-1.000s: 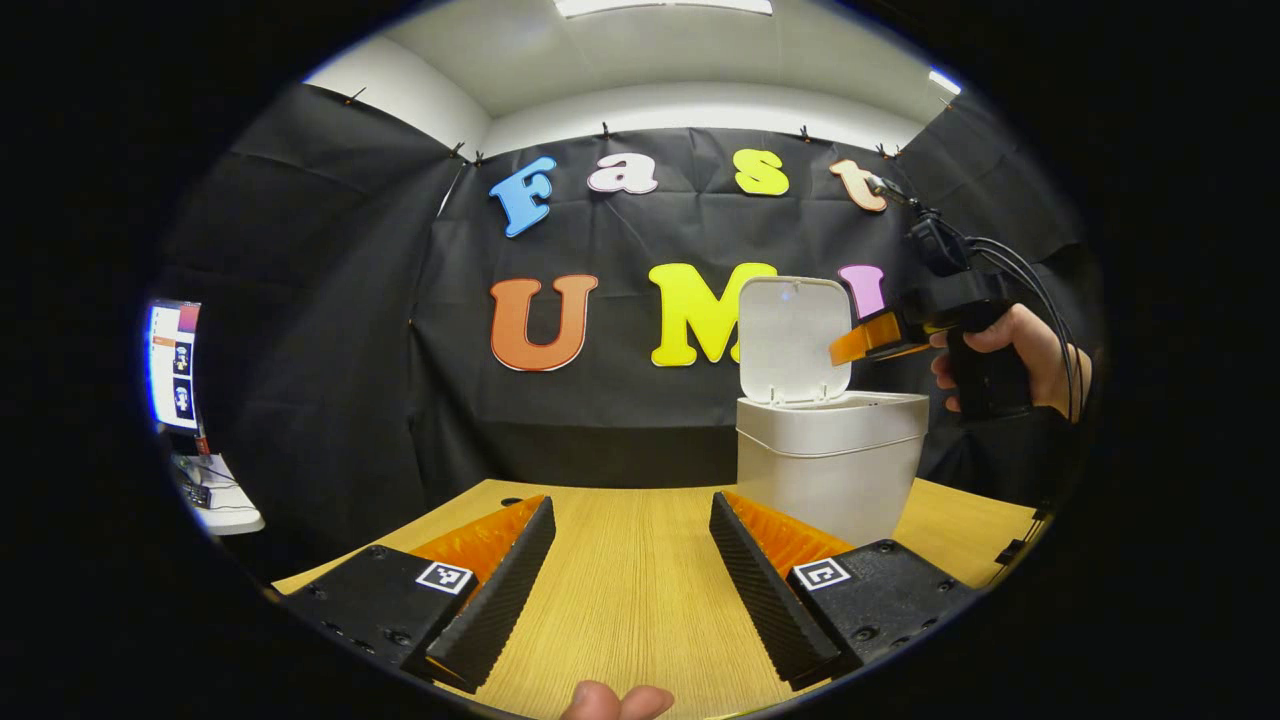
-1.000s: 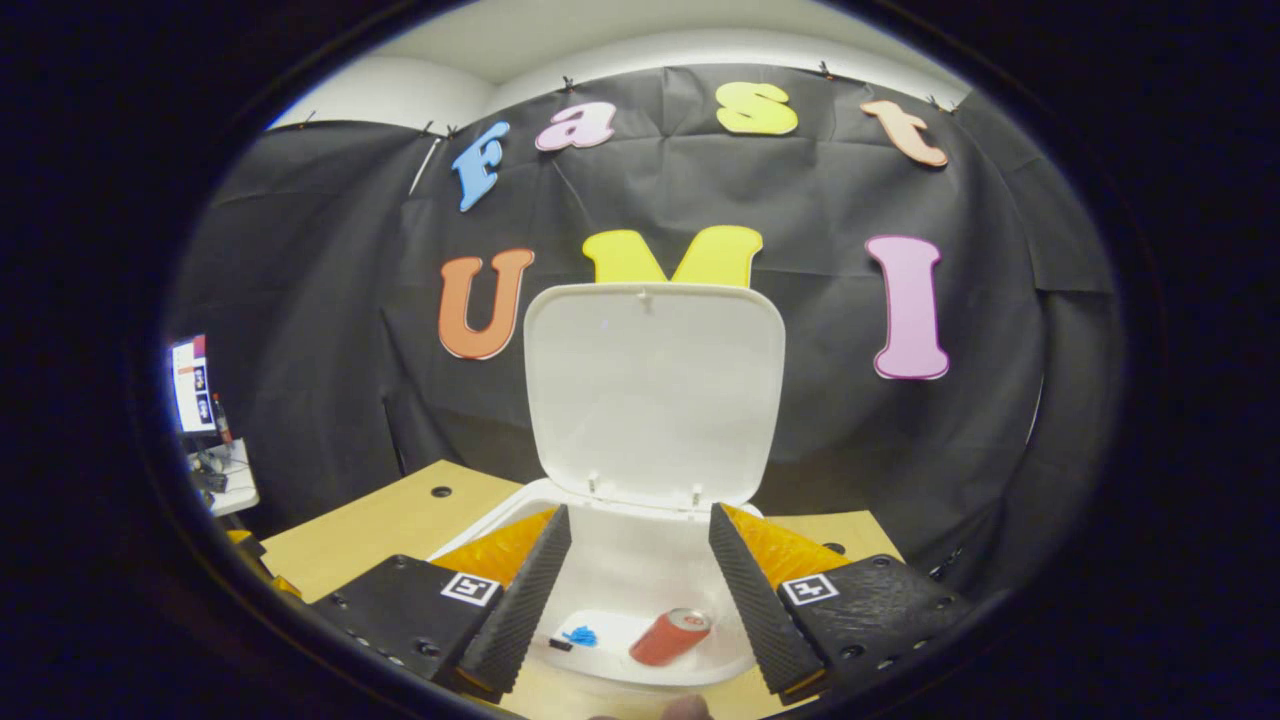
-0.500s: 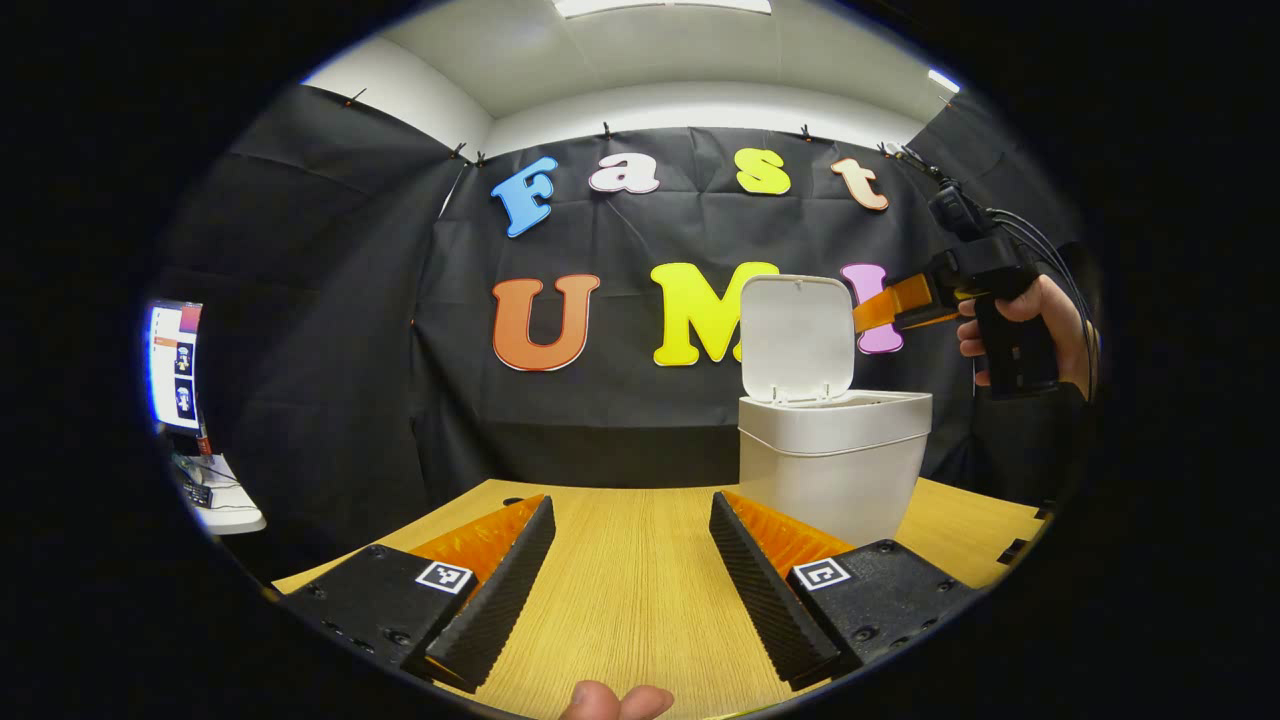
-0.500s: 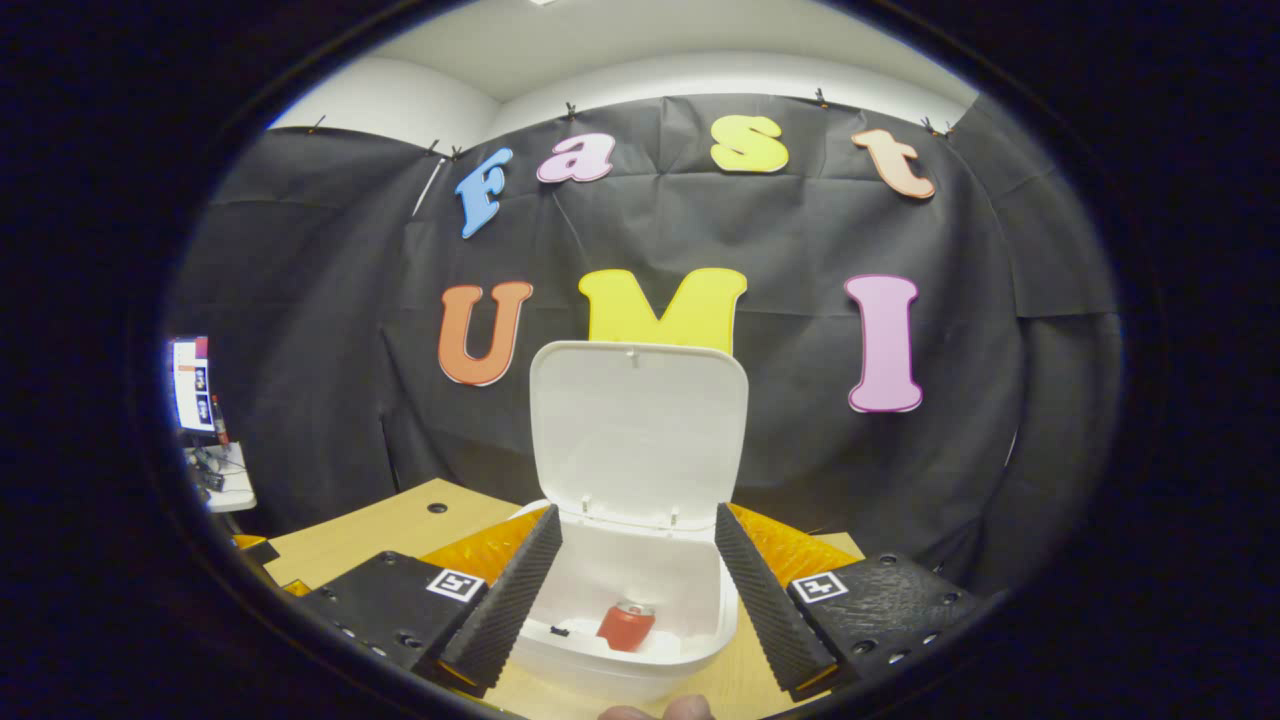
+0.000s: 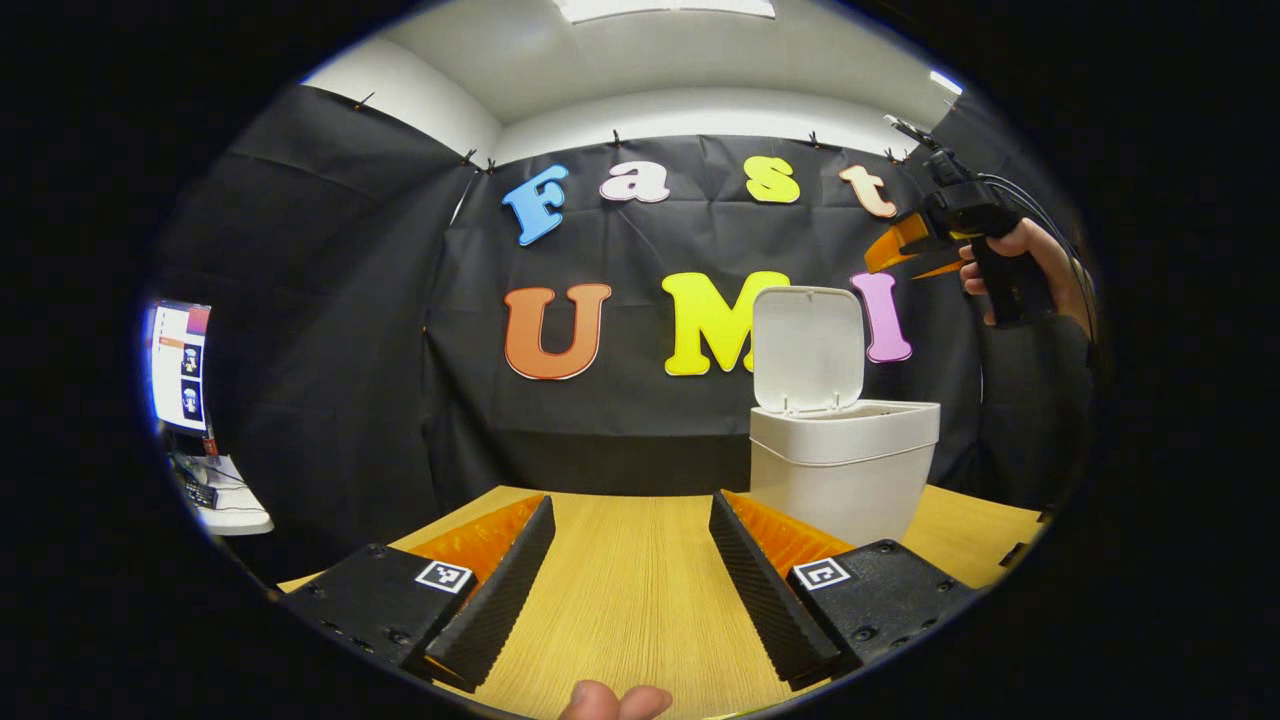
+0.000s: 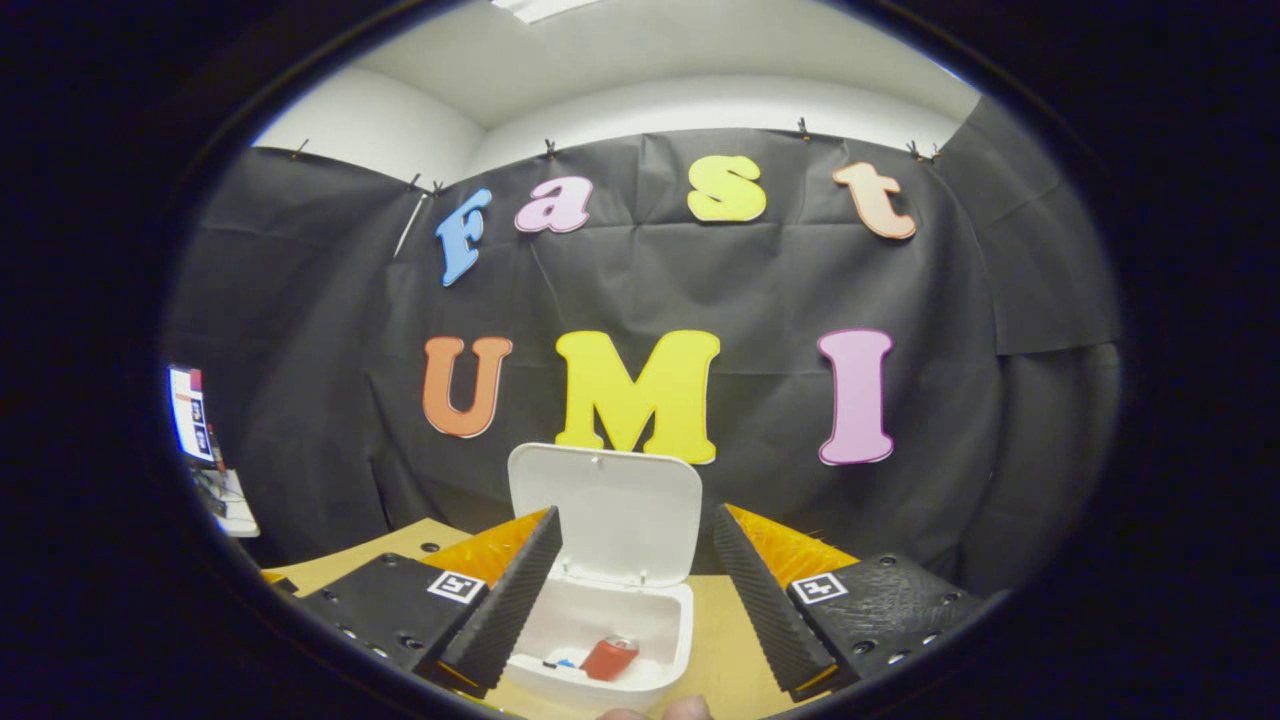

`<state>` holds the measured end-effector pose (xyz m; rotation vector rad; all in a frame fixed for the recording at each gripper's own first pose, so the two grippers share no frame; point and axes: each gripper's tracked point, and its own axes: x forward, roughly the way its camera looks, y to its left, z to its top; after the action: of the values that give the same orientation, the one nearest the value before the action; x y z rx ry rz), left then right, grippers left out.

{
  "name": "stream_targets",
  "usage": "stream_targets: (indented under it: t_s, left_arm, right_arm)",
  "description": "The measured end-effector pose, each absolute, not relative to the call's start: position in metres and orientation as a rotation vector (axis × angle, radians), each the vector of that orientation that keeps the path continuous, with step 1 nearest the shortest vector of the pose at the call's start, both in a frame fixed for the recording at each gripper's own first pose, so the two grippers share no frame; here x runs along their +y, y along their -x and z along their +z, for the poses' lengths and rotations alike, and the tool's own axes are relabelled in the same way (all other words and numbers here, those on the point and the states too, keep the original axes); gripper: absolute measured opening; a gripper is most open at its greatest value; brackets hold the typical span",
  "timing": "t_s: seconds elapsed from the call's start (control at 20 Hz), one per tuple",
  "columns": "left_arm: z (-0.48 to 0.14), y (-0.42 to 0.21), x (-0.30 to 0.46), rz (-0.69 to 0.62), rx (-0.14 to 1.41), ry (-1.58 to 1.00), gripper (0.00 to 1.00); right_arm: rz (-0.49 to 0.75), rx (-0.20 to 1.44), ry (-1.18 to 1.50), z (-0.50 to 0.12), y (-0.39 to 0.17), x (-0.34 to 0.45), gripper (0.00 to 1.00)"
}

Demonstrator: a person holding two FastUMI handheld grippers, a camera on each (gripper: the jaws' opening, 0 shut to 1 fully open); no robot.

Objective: Press the lid of the desktop garbage bin to open it, pick up the crumpled paper on the desktop and throw it into the bin, then pick up the pop can on the desktop and drop it into the bin, and finally close the garbage bin lid.

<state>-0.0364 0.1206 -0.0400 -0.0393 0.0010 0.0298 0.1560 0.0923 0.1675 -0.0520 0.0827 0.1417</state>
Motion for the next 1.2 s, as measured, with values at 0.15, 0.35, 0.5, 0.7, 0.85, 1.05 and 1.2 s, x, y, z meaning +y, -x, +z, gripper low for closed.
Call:
stream_targets:
  t_s: [0.15,0.35,0.5,0.7,0.85,1.05,1.2]
  left_arm:
    - [-0.035,0.04,0.126,0.033,-0.011,0.055,1.0]
    - [-0.029,0.044,0.139,0.059,-0.024,0.078,1.0]
    - [-0.023,0.048,0.146,0.078,-0.044,0.063,1.0]
    - [-0.021,0.048,0.144,0.068,-0.051,0.073,1.0]
    - [-0.022,0.048,0.146,0.068,-0.045,0.077,1.0]
    - [-0.027,0.045,0.153,0.084,-0.036,0.074,1.0]
    - [-0.03,0.044,0.154,0.088,-0.03,0.077,1.0]
  right_arm:
    - [0.12,0.049,0.062,0.191,-0.178,0.096,0.95]
    - [0.095,0.01,0.064,0.207,-0.213,0.107,0.92]
    - [0.073,-0.009,0.072,0.206,-0.242,0.112,0.96]
    - [0.087,0.023,0.051,0.195,-0.276,0.124,0.97]
    - [0.074,0.027,0.046,0.191,-0.297,0.129,0.94]
    - [0.101,0.059,0.021,0.178,-0.308,0.148,0.97]
    - [0.095,0.065,0.034,0.174,-0.313,0.15,0.97]
